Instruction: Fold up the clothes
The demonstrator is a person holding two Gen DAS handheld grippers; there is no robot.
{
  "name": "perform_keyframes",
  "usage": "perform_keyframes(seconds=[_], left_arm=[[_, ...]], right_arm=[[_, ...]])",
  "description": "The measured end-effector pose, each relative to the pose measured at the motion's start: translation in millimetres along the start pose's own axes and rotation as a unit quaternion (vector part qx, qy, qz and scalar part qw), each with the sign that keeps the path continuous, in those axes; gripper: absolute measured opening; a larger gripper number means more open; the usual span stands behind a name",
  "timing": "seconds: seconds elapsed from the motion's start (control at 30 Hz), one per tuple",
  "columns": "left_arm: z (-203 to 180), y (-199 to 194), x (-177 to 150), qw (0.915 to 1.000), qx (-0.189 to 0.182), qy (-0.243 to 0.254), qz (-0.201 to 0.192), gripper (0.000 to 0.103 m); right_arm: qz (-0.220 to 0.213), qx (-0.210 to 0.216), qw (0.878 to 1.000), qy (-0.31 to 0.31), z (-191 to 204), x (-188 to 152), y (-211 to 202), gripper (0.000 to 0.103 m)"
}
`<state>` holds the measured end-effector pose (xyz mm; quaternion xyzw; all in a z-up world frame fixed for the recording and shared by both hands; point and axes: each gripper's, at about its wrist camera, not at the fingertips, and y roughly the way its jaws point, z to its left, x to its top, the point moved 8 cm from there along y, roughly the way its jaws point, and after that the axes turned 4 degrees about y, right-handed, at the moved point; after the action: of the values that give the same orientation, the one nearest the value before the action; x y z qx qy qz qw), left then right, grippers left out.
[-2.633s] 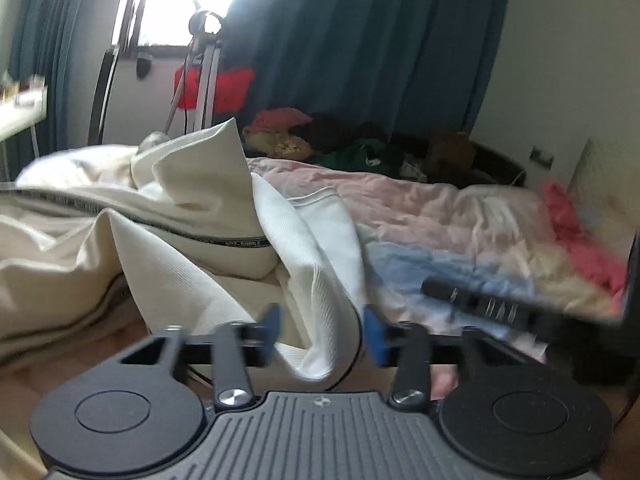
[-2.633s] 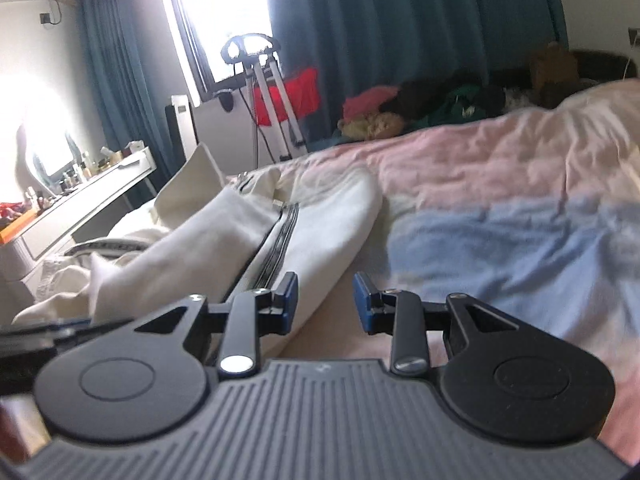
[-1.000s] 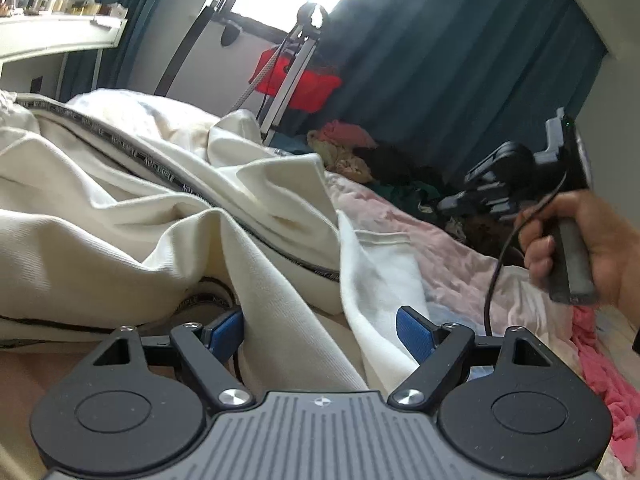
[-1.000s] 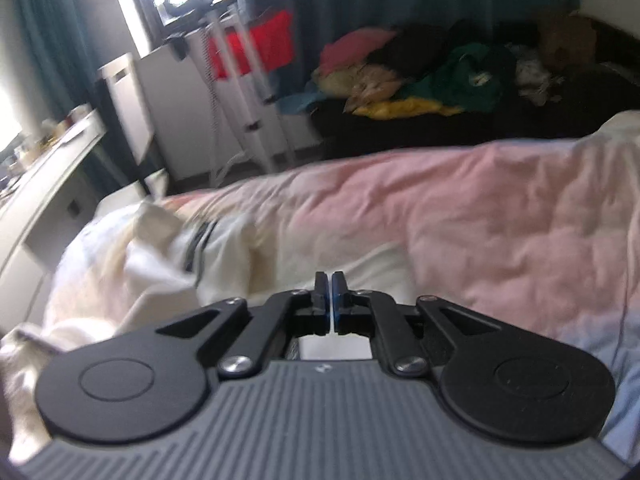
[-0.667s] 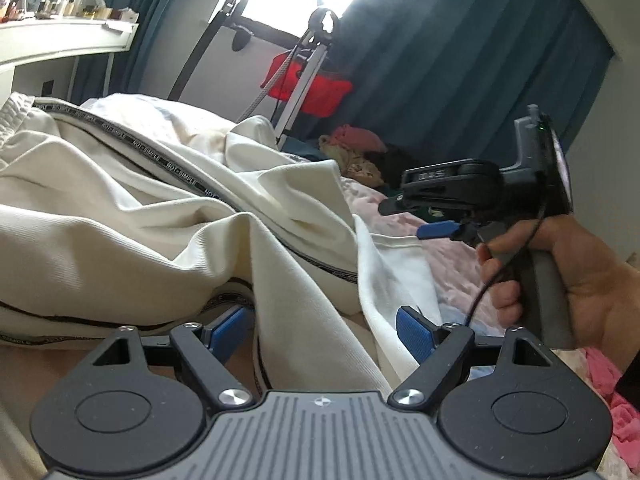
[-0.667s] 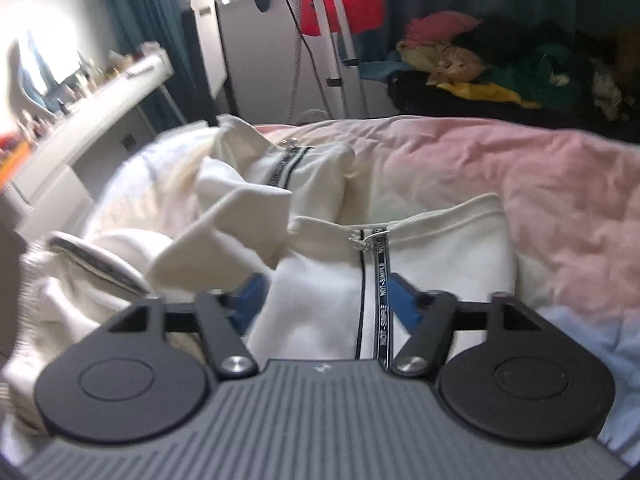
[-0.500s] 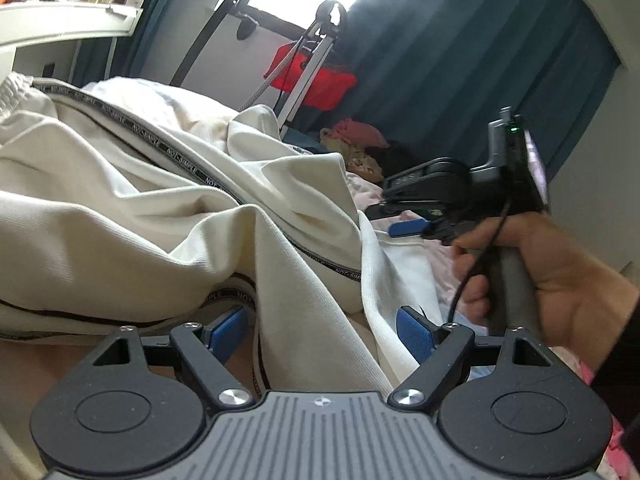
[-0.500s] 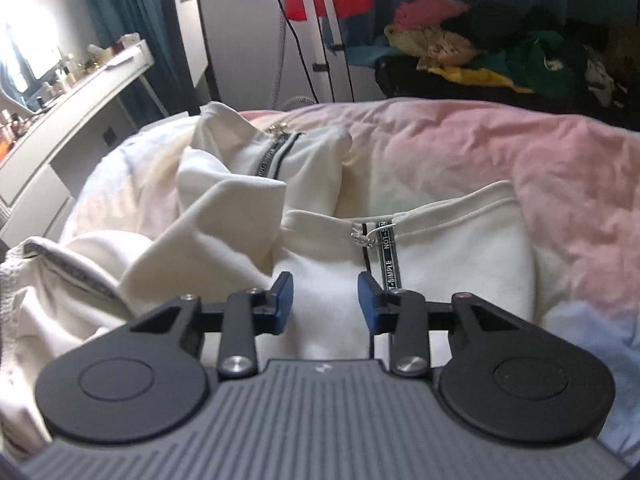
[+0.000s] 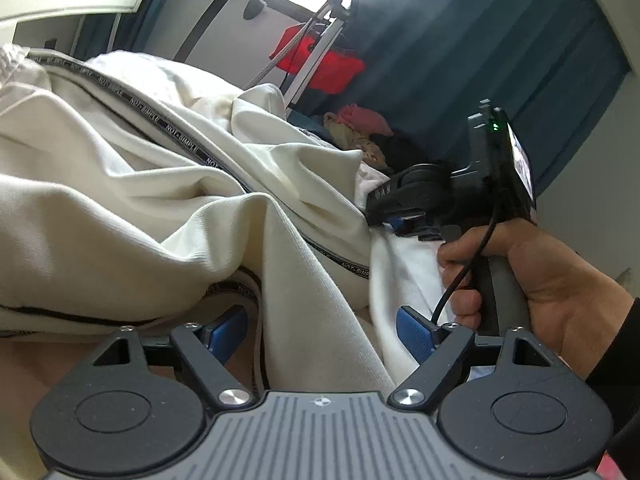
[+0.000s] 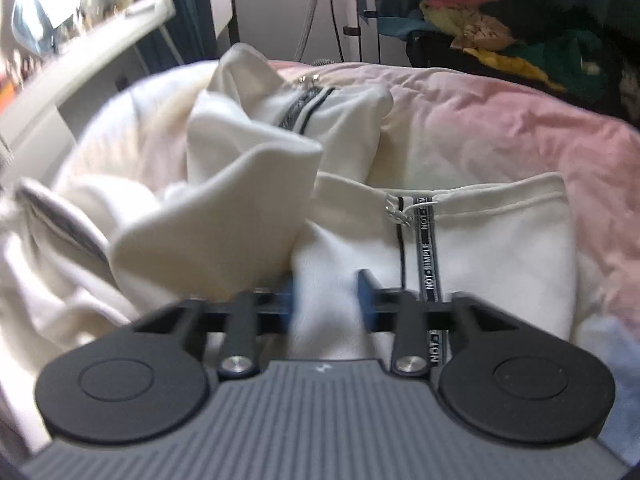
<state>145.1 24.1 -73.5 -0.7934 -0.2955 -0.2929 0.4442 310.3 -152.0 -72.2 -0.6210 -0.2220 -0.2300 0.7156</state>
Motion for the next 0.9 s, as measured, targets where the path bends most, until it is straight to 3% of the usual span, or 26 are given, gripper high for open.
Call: perform_keyframes(seconds=[0.17, 0.33, 0.53, 0.73, 0.8, 0.87, 0.9], left_arm=[[-3.0, -1.7, -0.7, 1.0000, -0.002, 0.006, -0.007, 0.083], [-11.9, -5.5, -1.0, 0.9995, 0.002, 0.027, -0.015, 0.083], [-25.1, -17.7, -9.4, 0.9985, 0.009, 0.051, -0.018, 0.083], [-38.0, -29.7, -23.7, 0.9966, 0.021, 0.079, -0.010, 0.083], [-39.9, -33.5, -30.7, 0.9962, 0.028, 0.082, -0.002, 0.083], [-40.0, -36.8, -36.8, 0.9959, 0.035, 0.083, 0.005, 0.083], [-39.6, -38.2, -38.8, 0.9959, 0.038, 0.081, 0.007, 0.083]], right_arm=[[-0.081, -0.030, 0.994, 0.062, -36.0, 22.1, -58.6, 0.007], [-0.144, -0.055, 0.977, 0.149, -114.7, 16.1, -137.8, 0.007], [-0.156, -0.063, 0.943, 0.288, -227.8, -78.2, -196.4, 0.008], [-0.083, -0.027, 0.913, 0.398, -291.9, -196.1, -192.1, 0.012], [-0.057, -0.005, 0.895, 0.443, -306.2, -220.9, -186.5, 0.013], [-0.058, 0.036, 0.873, 0.483, -313.0, -229.8, -183.7, 0.021], [-0.067, 0.050, 0.864, 0.496, -315.2, -231.6, -183.7, 0.041]])
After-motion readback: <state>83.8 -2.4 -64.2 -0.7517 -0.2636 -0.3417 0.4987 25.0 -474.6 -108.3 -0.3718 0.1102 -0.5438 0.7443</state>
